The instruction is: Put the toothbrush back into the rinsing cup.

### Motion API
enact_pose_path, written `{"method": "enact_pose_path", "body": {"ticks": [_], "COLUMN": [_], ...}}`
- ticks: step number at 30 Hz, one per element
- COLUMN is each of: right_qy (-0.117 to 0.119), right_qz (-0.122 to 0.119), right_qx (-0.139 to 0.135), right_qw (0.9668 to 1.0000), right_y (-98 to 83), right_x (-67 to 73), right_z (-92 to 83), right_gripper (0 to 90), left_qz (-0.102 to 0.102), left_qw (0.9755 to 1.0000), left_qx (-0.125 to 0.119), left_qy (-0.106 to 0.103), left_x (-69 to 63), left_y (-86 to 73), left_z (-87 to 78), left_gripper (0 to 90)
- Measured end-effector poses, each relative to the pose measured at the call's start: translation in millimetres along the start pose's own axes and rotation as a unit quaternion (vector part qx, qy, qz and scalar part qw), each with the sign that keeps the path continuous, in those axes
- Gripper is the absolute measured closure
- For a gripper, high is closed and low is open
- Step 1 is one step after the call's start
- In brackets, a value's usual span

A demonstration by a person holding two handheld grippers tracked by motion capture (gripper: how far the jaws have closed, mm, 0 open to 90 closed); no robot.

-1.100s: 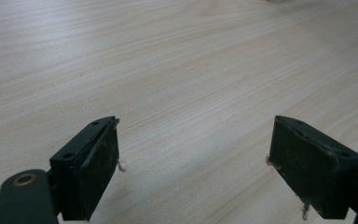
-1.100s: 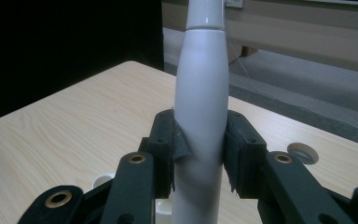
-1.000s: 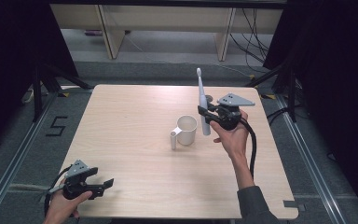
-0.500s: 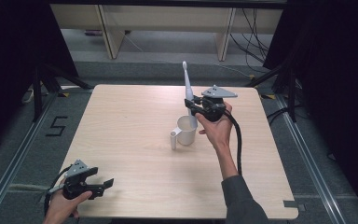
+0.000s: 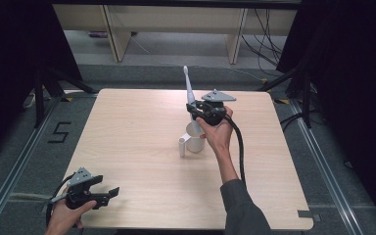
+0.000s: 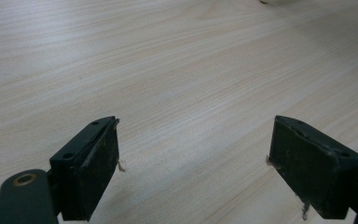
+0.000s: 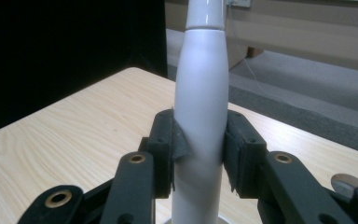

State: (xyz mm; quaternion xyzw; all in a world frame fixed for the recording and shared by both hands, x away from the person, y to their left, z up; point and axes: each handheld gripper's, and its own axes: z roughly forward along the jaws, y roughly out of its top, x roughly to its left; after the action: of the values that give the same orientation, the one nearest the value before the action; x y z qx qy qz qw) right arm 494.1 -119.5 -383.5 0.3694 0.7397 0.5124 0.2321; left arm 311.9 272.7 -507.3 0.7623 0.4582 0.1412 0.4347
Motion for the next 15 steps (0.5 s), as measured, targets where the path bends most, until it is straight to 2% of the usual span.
{"method": "enact_pose_path", "body": {"ticks": [2, 4, 5, 8, 9, 10, 11, 13, 15], "right_qy": [-0.006, -0.001, -0.008, -0.003, -0.007, -0.007, -0.004, -0.003, -0.006], "right_qz": [0.009, 0.013, 0.000, 0.009, 0.009, 0.009, 0.010, 0.017, 0.012], "right_qx": [-0.003, 0.001, 0.005, 0.005, 0.010, 0.010, 0.009, 0.013, 0.015], "right_qw": [0.9999, 0.9999, 1.0000, 0.9999, 0.9999, 0.9999, 0.9999, 0.9998, 0.9998], "right_y": [-5.3, -6.4, -8.5, -11.7, -14.5, -14.5, -17.8, -21.0, -23.8], "right_x": [-2.7, -3.0, -5.3, -5.4, -5.9, -5.9, -6.4, -6.4, -6.4], "right_z": [2.9, 3.6, 4.7, 6.6, 7.8, 7.8, 10.1, 11.2, 12.3], "right_gripper": [67.1, 67.1, 67.1, 67.1, 67.1, 67.1, 67.0, 67.1, 67.1], "left_qz": [-0.001, -0.001, -0.001, 0.000, 0.008, 0.003, 0.012, 0.000, 0.000], "left_qw": [1.0000, 1.0000, 1.0000, 1.0000, 0.9999, 1.0000, 0.9998, 1.0000, 1.0000], "left_qx": [-0.004, -0.003, -0.001, 0.002, 0.009, 0.005, 0.013, 0.002, -0.003], "left_qy": [0.001, 0.001, -0.001, -0.001, 0.000, -0.001, 0.000, 0.000, 0.002], "left_x": [-0.3, -0.3, -0.2, 0.0, 1.1, 0.5, 1.8, 0.1, -0.2], "left_y": [-0.4, -0.3, -0.1, 0.0, 0.2, 0.1, 0.3, 0.1, -0.4], "left_z": [0.5, 0.5, 0.3, 0.1, -0.9, -0.3, -1.5, 0.0, 0.4], "left_gripper": [15.3, 15.3, 15.3, 15.3, 15.3, 15.3, 15.3, 15.3, 15.3]}}
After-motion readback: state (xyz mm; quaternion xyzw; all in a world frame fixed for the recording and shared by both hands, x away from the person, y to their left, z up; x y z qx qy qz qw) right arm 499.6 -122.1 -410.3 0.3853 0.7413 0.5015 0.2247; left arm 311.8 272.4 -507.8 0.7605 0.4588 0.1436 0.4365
